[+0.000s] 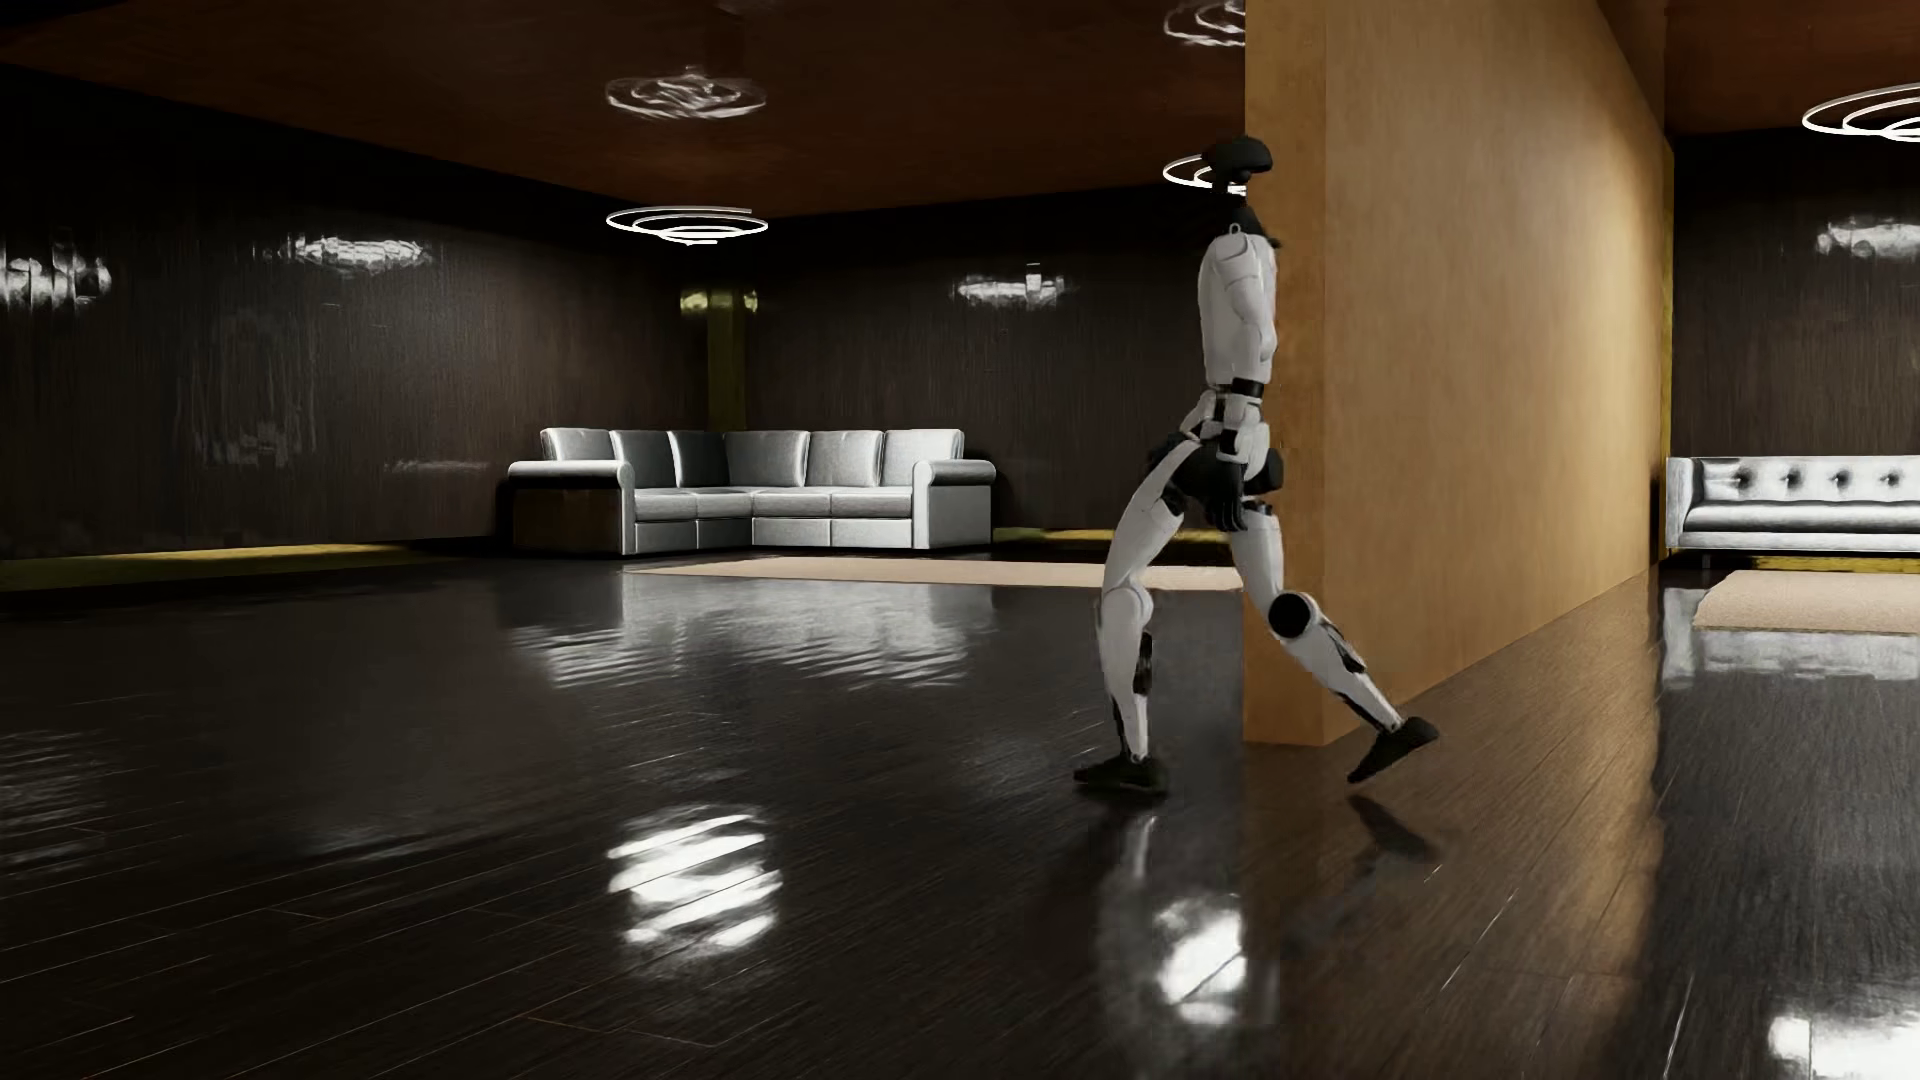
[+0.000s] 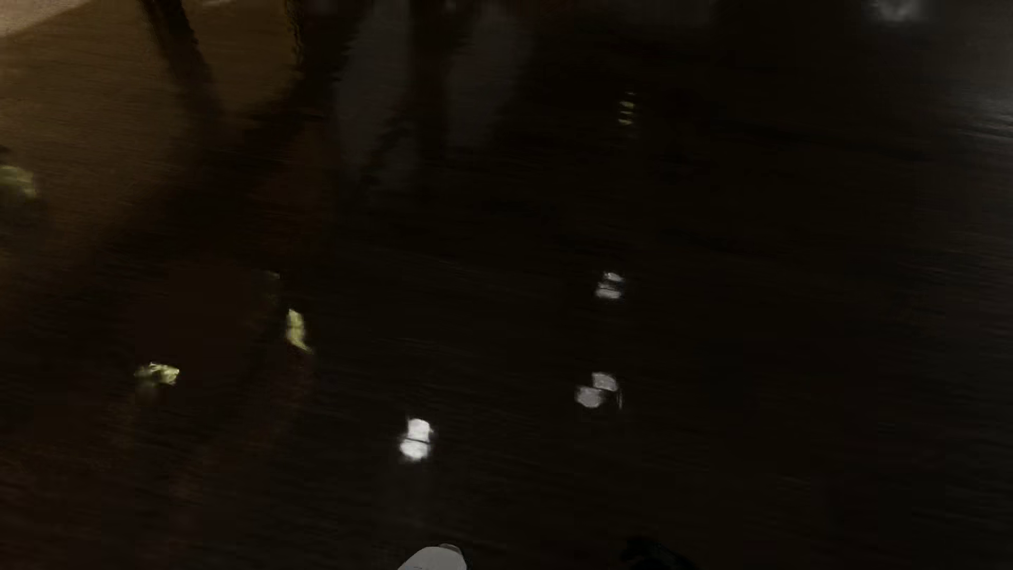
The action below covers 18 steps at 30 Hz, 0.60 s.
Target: Walk towards the sofa
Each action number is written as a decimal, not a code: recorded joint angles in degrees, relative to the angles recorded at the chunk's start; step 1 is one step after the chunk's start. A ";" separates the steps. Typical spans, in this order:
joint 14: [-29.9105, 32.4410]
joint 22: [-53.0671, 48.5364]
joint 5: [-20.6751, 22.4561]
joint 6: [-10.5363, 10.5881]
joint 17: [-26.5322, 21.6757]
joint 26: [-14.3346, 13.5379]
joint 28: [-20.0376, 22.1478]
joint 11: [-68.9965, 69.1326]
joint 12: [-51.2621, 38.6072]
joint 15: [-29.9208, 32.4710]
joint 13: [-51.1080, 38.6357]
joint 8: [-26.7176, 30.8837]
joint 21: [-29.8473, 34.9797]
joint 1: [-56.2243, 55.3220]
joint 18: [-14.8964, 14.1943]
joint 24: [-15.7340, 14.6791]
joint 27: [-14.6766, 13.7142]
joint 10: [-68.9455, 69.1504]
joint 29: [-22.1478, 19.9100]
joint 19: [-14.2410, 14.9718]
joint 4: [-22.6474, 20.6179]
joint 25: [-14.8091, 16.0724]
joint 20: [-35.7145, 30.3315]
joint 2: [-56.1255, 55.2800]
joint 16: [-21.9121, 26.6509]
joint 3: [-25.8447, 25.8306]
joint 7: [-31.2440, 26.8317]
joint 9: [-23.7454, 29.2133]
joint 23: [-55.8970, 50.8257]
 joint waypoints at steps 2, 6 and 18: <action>-0.90 3.10 -3.63 -2.23 3.11 0.00 0.00 20.65 0.45 17.13 3.40 0.00 -1.43 1.29 0.00 0.00 0.00 8.73 0.00 0.00 -3.33 0.00 1.22 -6.48 -0.75 -0.47 0.00 -0.77 3.74; -6.37 0.27 -2.80 -0.70 4.63 0.00 0.00 44.62 -2.51 20.03 5.70 0.00 7.41 19.14 0.00 0.00 0.00 1.61 0.00 0.00 -4.71 0.00 0.60 -31.69 -0.41 -11.74 0.00 1.98 8.46; -4.57 -5.10 7.21 6.23 1.59 0.00 0.00 3.51 -3.08 14.56 13.23 0.00 12.02 18.20 0.00 0.00 0.00 38.68 0.00 0.00 2.38 0.00 5.87 -29.92 0.73 -15.07 0.00 2.43 12.01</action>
